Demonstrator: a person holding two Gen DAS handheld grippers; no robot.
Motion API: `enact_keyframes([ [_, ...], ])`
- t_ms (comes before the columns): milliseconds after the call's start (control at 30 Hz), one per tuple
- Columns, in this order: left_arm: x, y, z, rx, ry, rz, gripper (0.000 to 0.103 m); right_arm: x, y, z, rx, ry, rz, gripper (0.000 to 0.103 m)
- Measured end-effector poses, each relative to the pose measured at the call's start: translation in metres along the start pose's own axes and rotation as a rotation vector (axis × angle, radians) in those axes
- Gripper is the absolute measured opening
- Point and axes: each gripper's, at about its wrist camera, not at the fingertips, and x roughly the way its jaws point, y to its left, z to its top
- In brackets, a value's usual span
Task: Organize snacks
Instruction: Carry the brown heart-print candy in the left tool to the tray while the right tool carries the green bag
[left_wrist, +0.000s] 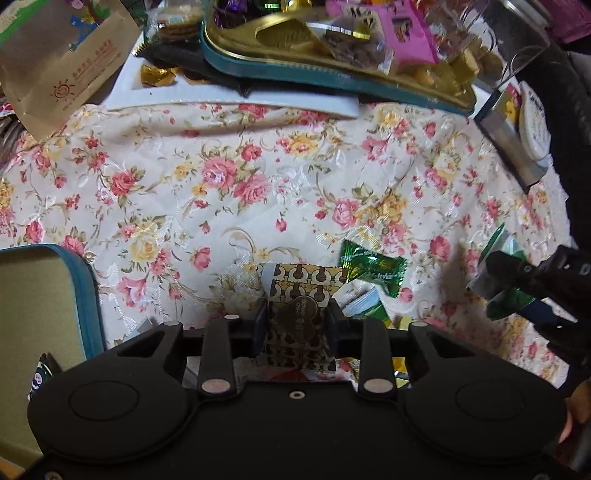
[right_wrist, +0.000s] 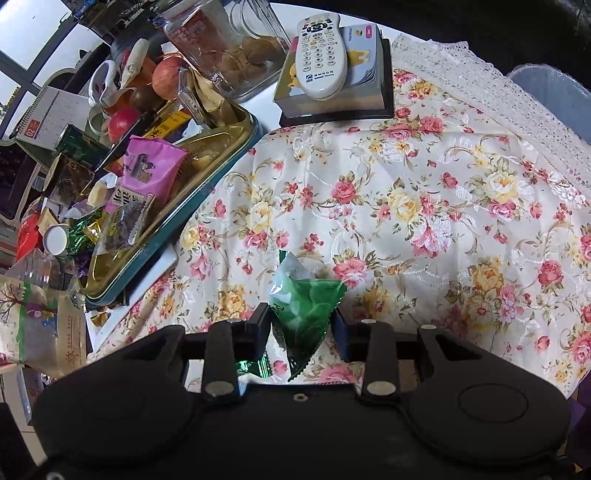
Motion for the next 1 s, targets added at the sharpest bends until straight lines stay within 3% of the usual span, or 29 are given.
enact_keyframes([
  [400,-0.050,0.006,-0.009,-0.010,-0.075,-0.040,0.040,-0.022,0.012,-0.010,-0.017,-0.025,0.018,0.038],
  [1000,-0.107,0.045,-0.037,-0.038,-0.142,0.010,0.040,-0.050,0.030,-0.036,-0.080,-0.034,0.050,0.038],
])
